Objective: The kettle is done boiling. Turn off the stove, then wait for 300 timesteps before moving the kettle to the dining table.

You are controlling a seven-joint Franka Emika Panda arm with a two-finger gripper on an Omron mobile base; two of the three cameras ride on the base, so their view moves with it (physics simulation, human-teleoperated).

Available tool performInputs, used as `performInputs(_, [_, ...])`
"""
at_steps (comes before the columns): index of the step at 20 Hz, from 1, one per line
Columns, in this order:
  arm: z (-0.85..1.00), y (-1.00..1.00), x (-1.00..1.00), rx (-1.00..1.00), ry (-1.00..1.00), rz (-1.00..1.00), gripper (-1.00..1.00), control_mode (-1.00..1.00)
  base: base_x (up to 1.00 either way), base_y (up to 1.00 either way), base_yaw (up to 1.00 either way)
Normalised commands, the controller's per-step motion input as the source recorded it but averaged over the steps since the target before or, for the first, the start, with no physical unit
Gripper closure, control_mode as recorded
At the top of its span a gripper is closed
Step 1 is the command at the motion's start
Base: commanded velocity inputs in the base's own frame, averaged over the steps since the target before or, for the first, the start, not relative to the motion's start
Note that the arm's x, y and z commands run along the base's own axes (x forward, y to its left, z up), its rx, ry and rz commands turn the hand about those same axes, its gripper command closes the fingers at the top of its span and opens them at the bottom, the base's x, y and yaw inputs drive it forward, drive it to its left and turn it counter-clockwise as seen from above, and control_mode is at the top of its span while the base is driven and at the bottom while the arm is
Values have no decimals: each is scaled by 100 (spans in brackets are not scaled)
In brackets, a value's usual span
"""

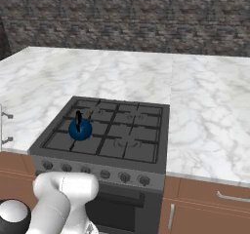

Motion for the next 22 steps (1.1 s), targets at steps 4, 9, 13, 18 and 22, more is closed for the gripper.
performInputs(4, [-33,7,-3,-25,7,6,-100,-100,0,0,0])
performInputs(9, [-41,5,0,-21,5,3,-100,-100,0,0,0])
performInputs(13, [-37,1,0,-19,0,1,-100,-100,0,0,0])
performInputs(18, [-28,1,-13,-18,0,0,-100,-100,0,0,0])
performInputs(22, [-26,0,-12,-19,0,0,-100,-100,0,0,0])
